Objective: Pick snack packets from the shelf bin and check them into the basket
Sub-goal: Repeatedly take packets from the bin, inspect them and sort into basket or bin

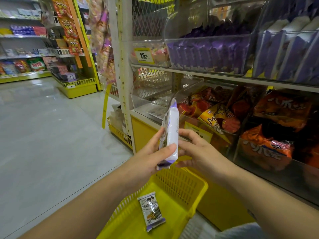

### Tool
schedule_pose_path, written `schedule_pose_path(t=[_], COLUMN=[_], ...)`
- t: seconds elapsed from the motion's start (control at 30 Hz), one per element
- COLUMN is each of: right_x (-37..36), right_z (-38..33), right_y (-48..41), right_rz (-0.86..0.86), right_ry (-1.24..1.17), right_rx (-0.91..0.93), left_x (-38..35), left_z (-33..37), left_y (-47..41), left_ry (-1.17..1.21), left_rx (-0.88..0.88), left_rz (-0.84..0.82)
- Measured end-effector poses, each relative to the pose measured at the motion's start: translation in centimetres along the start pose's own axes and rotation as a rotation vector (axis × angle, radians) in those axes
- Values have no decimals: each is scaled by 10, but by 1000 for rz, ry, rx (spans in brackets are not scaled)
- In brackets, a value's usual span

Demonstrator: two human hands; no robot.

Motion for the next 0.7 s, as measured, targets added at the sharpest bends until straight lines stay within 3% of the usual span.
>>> schedule_pose_path(t=[0.2,0.3,0.53,0.7], right_x=[12,11,11,4], right_z=[-2,-1,-9,-21], right_y=[-2,-2,0,7], right_rz=[53,-2,56,-22], right_ry=[56,28,266,336], right_rx=[15,-26,119,221], left_x=[3,6,18,25], left_z=[1,-2,-9,-1], left_y=[2,0,-8,-11], left_ry=[239,267,-16,6], left_rx=[33,32,-81,-170], left_rz=[-134,-154,134,205])
Point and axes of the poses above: each hand's wrist, its own y-axis away from the middle knuckle, its own x-axis out of the back of the hand, z = x × y, the point moved 5 cm from there along -y, towards the middle knuckle, and after that the axes turned 6 degrees about -y, right-handed, at the moved point
